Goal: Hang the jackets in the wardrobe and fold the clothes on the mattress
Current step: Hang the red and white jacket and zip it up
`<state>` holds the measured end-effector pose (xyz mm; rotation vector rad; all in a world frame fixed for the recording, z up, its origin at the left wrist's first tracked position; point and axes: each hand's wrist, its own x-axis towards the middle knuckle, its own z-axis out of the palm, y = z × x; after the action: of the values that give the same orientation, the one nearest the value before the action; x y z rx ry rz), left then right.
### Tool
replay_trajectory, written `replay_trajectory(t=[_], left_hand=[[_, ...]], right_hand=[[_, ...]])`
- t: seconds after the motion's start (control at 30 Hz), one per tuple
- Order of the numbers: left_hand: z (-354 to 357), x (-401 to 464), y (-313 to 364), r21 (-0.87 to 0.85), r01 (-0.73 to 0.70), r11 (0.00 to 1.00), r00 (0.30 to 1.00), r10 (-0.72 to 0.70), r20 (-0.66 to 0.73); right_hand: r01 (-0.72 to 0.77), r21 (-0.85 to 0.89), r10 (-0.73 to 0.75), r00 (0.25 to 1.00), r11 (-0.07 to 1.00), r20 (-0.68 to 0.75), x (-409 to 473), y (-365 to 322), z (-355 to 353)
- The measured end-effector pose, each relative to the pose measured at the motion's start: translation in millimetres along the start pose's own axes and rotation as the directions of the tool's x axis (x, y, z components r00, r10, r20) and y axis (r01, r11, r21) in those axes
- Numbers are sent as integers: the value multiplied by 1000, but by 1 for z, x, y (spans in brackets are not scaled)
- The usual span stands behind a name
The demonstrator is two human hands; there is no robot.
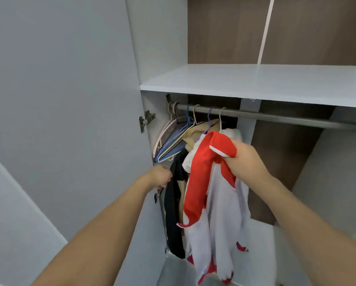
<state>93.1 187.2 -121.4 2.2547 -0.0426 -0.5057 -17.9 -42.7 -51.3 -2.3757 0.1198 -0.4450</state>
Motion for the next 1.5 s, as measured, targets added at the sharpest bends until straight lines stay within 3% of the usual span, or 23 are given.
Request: replay_trajectory(t=[0.1,0.23,0.33,0.43,0.53,0.67,0.87,1.1,1.27,1.33,1.5], left_hand=[[-23,75,29,79,-74,994,989,83,-122],[-25,159,52,249,-120,961,982,151,-110],[-8,201,64,368,-184,912,967,234,-97],[12,221,74,454,-143,879,955,243,-169],[23,228,77,432,-213,877,928,320,-191],[14,218,76,263,-329,907,865,401,-301],[-4,156,67,174,-375,911,748,408,-523],[-24,-15,33,393,-282,875,730,462,-504],[-37,-162,15,466,-198,862,644,473,-601],[-33,-203,13,446,-240,862,649,485,-587],[-3,-241,14,400,-276,874,757,454,-469]], right_hand=[[-22,-137,16,999,990,-43,28,12,3],[-212,-6,209,971,977,-116,60,28,1],[-277,91,281,959,957,-40,79,37,-2],[-337,67,334,941,939,51,90,43,-1],[-399,97,396,917,912,56,89,52,0],[-429,193,450,890,883,-80,79,64,-4],[-392,215,437,869,895,-233,69,70,-10],[-441,397,512,855,805,-89,59,69,-8],[-455,319,500,863,832,-71,37,73,10],[-471,285,506,860,835,-62,27,72,10],[-447,197,459,888,873,-22,4,60,2]])
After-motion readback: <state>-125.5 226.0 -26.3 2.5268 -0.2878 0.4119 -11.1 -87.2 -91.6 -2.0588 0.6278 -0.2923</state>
